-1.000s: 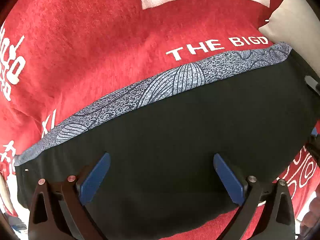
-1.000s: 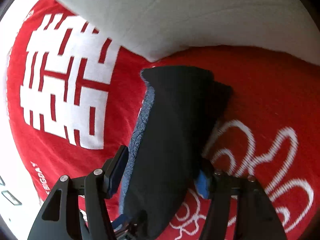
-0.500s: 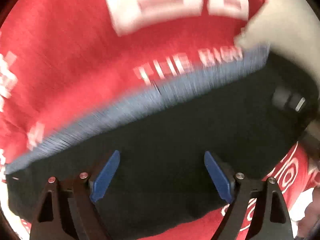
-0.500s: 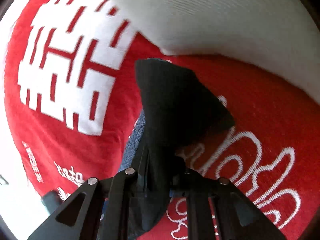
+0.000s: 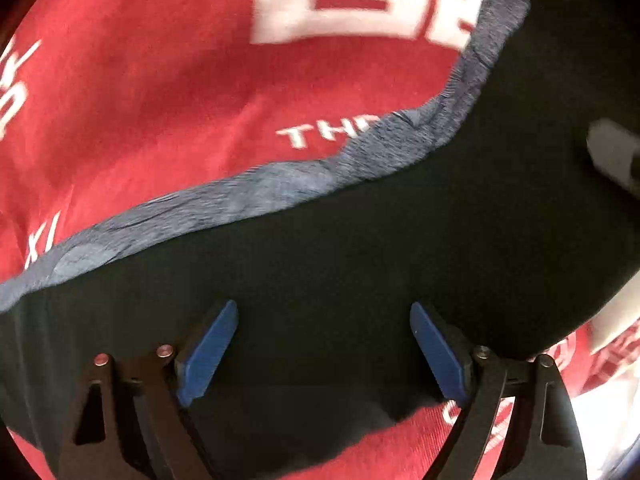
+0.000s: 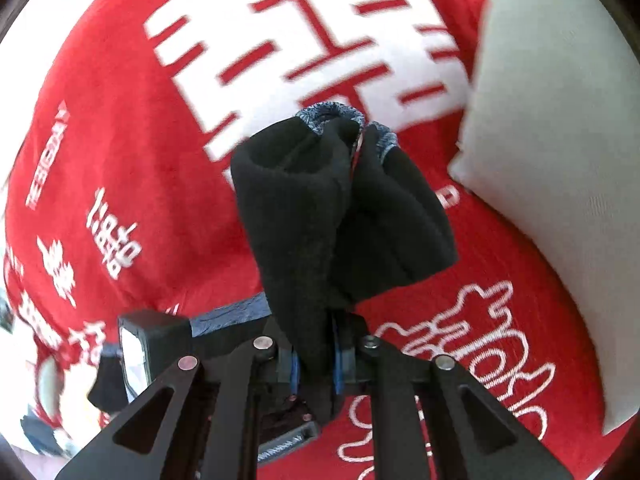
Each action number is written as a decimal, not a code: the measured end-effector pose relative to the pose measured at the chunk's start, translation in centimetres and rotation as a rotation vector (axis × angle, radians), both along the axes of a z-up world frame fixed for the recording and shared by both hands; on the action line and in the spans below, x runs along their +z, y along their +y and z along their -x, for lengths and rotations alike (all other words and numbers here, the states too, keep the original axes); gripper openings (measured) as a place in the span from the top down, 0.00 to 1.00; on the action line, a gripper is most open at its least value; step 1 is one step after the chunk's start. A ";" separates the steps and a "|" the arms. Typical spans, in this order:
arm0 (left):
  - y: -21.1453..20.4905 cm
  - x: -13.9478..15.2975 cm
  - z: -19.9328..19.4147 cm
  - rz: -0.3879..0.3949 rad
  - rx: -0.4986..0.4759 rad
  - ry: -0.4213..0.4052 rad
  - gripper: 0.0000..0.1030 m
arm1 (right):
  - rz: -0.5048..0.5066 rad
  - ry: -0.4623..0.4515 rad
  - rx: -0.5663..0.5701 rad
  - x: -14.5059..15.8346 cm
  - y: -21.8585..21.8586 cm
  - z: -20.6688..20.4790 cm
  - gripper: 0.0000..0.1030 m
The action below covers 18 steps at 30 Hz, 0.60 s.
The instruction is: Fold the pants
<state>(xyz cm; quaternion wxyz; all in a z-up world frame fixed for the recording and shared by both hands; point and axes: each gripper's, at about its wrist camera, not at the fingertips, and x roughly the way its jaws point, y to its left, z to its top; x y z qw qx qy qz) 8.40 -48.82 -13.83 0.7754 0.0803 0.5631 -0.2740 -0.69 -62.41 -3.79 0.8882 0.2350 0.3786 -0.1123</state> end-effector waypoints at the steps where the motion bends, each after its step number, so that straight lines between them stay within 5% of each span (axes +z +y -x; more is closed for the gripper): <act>1: 1.2 0.6 -0.5 0.018 0.019 0.000 0.13 | 0.048 0.005 0.029 0.8 1.2 -0.3 0.88; 9: 13.7 2.8 -4.9 -0.015 0.141 -0.060 0.13 | 0.278 0.065 0.206 1.9 11.9 -3.4 0.88; 18: 28.2 -0.3 -7.8 -0.120 0.352 -0.034 0.13 | 0.357 0.197 0.366 -5.2 24.1 -7.2 0.88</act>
